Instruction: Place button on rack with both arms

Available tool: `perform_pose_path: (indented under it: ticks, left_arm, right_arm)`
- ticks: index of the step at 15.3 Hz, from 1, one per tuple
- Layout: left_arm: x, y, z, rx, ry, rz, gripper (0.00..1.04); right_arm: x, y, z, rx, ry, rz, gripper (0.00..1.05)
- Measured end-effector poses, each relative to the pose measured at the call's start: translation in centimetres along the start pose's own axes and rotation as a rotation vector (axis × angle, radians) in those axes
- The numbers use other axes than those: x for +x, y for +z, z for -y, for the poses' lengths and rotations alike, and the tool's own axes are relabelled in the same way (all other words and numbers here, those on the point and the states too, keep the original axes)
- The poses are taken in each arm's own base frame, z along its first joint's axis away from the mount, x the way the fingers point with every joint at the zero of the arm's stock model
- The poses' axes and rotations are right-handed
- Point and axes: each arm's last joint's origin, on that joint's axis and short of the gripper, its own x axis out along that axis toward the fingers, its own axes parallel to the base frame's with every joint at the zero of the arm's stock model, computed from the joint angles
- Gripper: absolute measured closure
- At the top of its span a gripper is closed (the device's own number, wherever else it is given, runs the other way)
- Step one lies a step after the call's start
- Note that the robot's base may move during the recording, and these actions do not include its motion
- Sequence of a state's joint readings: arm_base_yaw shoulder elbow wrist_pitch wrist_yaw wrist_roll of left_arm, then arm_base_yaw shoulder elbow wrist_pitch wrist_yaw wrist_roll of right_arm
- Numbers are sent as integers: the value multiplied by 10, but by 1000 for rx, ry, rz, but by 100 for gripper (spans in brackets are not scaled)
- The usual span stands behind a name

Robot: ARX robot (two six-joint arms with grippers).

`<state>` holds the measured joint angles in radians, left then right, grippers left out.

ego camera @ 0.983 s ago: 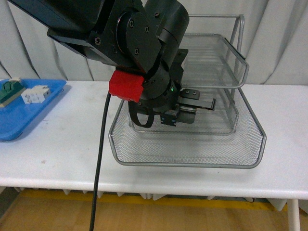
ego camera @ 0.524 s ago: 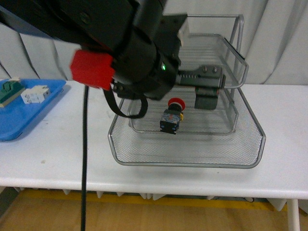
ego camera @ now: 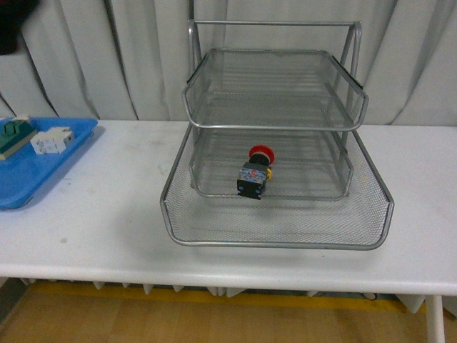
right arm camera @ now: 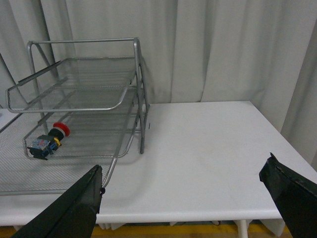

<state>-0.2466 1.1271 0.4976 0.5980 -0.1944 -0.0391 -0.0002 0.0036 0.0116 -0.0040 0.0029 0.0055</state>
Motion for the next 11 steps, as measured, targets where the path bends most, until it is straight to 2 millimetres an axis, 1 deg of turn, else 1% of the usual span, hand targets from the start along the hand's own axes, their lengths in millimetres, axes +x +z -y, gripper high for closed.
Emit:
perform_pose_path:
  ticks: [1, 2, 3, 4, 6, 8, 9, 11]
  left_arm:
    - [-28, -11, -26, 9, 66, 14, 44]
    - [-52, -28, -43, 15, 68, -20, 57]
    - [-69, -43, -51, 12, 79, -52, 69]
    - [-83, -48, -50, 13, 61, -19, 82]
    - [-93, -42, -48, 15, 48, 59, 103]
    - [-98, -58, -49, 18, 50, 15, 103]
    - [-101, -62, -49, 17, 50, 10, 103]
    - [-106, -61, -48, 18, 49, 41, 103]
  right_arm:
    - [0, 0, 0, 0, 0, 0, 6]
    - [0, 0, 0, 0, 0, 0, 6]
    - [0, 0, 0, 0, 1, 0, 6]
    - [0, 0, 0, 0, 1, 0, 6]
    - [0, 0, 0, 0, 1, 0, 6]
    - [0, 0, 0, 0, 1, 0, 6]
    - [0, 0, 0, 0, 1, 0, 6]
    - [0, 0, 0, 0, 1, 0, 6]
